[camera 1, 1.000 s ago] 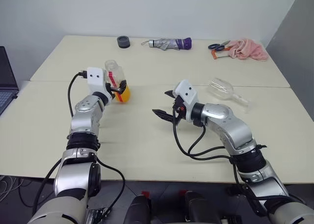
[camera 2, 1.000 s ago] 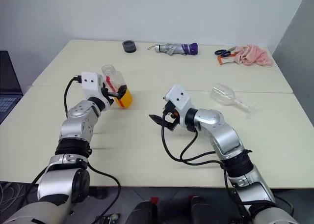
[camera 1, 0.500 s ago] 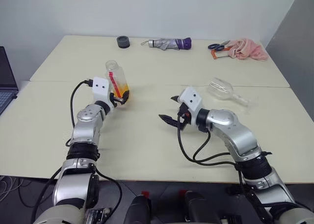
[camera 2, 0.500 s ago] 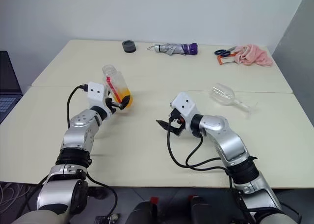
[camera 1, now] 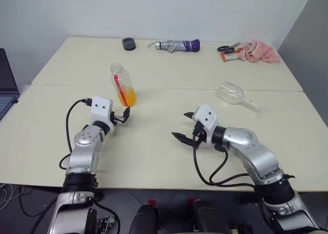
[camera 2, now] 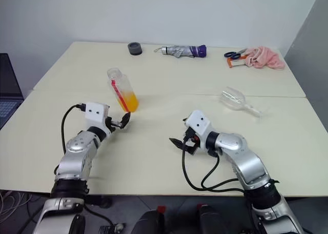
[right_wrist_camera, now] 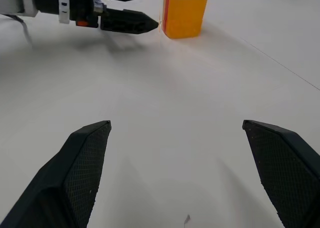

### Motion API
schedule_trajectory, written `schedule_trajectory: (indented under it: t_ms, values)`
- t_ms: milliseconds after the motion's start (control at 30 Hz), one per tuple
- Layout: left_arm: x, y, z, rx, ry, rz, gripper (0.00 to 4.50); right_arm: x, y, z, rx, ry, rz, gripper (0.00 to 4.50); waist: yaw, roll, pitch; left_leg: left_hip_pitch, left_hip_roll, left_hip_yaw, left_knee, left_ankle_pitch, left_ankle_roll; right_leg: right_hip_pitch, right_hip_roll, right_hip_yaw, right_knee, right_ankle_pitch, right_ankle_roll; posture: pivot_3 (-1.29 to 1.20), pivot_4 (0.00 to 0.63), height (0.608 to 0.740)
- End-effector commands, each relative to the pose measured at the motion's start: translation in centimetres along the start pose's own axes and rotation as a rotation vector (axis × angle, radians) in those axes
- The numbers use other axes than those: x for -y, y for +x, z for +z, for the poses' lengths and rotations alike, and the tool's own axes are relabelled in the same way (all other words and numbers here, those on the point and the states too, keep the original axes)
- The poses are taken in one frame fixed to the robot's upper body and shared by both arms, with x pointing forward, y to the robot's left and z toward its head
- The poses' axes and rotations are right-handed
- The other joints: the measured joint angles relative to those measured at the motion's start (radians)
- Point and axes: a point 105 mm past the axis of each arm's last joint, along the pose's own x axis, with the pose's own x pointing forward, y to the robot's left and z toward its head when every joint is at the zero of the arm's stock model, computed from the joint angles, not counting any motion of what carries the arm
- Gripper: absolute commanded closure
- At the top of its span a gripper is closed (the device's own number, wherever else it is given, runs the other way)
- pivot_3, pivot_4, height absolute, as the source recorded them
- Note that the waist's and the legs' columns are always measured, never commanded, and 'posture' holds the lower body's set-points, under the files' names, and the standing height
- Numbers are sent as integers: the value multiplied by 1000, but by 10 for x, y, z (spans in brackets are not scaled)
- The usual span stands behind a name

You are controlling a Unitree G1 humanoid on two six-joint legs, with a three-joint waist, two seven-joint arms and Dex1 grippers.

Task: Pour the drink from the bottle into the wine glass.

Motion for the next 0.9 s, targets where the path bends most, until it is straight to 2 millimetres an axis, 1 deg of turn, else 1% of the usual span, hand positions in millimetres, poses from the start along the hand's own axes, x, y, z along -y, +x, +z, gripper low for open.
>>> schedule_trajectory:
  t_ms: [33,133,200,267,333,400,433,500,567,633,733,800,900]
  values:
    - [23,-20,23,72,60,-176,23,14,-22,19,61,-30,-93,0,0,0,0,0,0,0,0,0,0,0,0,0,0,0,0,0,150,740]
    - [55,-39,30,78,95,-407,23,30,-40,29,70,-41,-180,0,0,0,0,1,0,0,0,0,0,0,0,0,0,0,0,0,150,740]
    - [70,-45,36,83,121,-520,23,44,-49,29,29,-55,-243,0,1,0,0,1,0,0,-1,0,0,1,1,0,0,0,0,0,150,740]
    - [79,-43,46,99,131,-600,23,71,-57,27,-62,-94,-369,0,1,0,0,2,-1,1,-1,0,0,2,2,0,-1,0,0,0,150,740]
    - [85,-39,52,107,140,-643,23,88,-62,26,-128,-114,-428,0,0,0,0,2,-2,2,0,1,0,2,2,1,-1,0,0,0,150,740]
    - [95,-37,56,112,179,-717,23,111,-68,25,-198,-178,-491,0,0,0,0,2,-3,2,0,1,0,2,3,1,-1,0,0,0,150,740]
    - [100,-37,58,114,199,-748,23,124,-73,21,-254,-231,-535,0,-1,0,0,2,-4,3,0,1,0,2,4,1,-1,0,0,0,150,740]
    - [105,-37,60,118,221,-779,23,138,-79,16,-319,-301,-585,0,-1,0,0,2,-4,3,-1,1,0,1,4,2,-1,0,0,0,150,740]
    - [112,-36,65,135,226,-811,23,147,-84,12,-372,-365,-613,0,0,0,0,2,-3,4,-2,1,1,1,4,2,-2,0,0,0,150,740]
    - [116,-35,69,148,235,-828,23,149,-86,4,-435,-440,-613,0,-1,0,0,1,-3,4,-3,1,1,-1,4,3,-2,0,0,0,150,740]
    - [119,-33,72,158,259,-838,23,150,-82,-12,-530,-599,-615,0,-2,0,0,0,-2,5,-3,0,1,-2,3,4,-2,0,0,0,150,740]
    - [121,-31,74,164,265,-841,23,152,-79,-19,-560,-660,-631,0,-2,0,0,0,-2,5,-3,0,1,-1,3,4,-2,0,0,0,150,740]
    - [124,-30,75,168,267,-854,23,157,-78,-34,-651,-808,-655,0,-1,0,0,0,-2,5,-2,1,1,-1,3,4,-1,0,0,0,150,740]
